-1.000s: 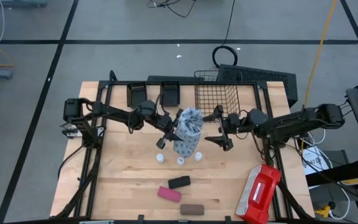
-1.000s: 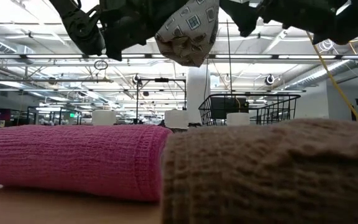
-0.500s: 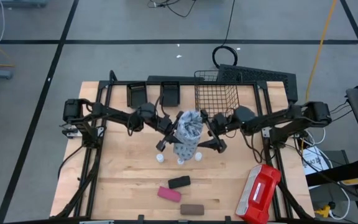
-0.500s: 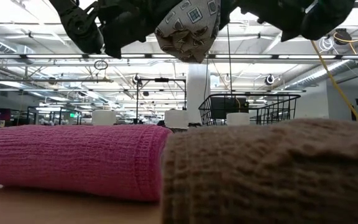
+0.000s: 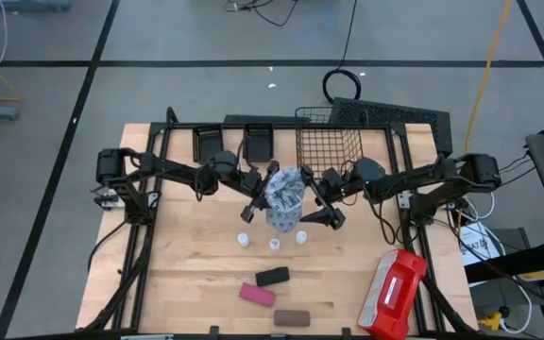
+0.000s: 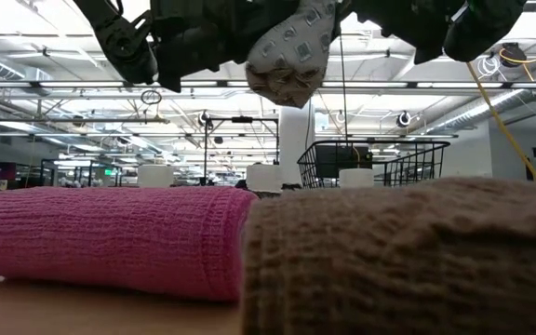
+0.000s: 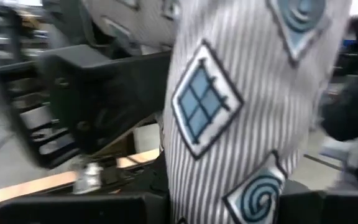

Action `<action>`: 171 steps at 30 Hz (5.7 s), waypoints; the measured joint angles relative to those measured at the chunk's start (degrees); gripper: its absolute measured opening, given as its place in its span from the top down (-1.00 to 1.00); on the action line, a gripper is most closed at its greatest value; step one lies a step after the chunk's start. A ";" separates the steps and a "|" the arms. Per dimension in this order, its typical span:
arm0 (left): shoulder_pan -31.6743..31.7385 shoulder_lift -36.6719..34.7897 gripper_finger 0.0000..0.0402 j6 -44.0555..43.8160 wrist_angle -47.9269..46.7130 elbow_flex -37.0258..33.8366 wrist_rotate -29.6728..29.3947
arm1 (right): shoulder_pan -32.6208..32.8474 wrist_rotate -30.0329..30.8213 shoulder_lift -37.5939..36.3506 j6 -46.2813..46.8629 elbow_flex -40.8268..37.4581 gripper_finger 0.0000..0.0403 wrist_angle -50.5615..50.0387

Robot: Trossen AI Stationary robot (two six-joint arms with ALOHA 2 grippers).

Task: Pick & place medical supplies in basket/bin
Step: Put the gray patient gown into the black wire basket

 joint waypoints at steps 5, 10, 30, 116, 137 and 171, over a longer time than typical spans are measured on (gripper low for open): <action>-0.54 -0.02 0.54 0.43 0.33 -0.08 -10.52 | 0.00 10.23 -0.07 -6.24 -0.03 -0.81 -0.75; -1.45 -0.09 0.55 1.75 -1.34 -0.07 -15.39 | 0.13 16.83 0.04 -10.67 -0.15 -0.81 -0.94; -6.31 0.00 0.54 4.85 -3.33 0.02 -3.19 | 0.00 17.95 0.11 -11.64 -0.06 -0.67 -2.12; -5.31 -10.43 0.55 8.72 -15.92 1.18 -8.38 | 4.50 -2.58 0.04 -12.01 11.93 -0.68 -18.52; -6.57 -10.54 0.55 6.21 -16.39 1.16 -21.90 | 4.85 24.79 0.29 -26.71 11.79 -0.67 -20.82; -10.80 -15.83 0.13 0.52 -26.10 1.40 -22.14 | 2.86 14.28 -7.31 -28.50 11.76 0.59 -29.87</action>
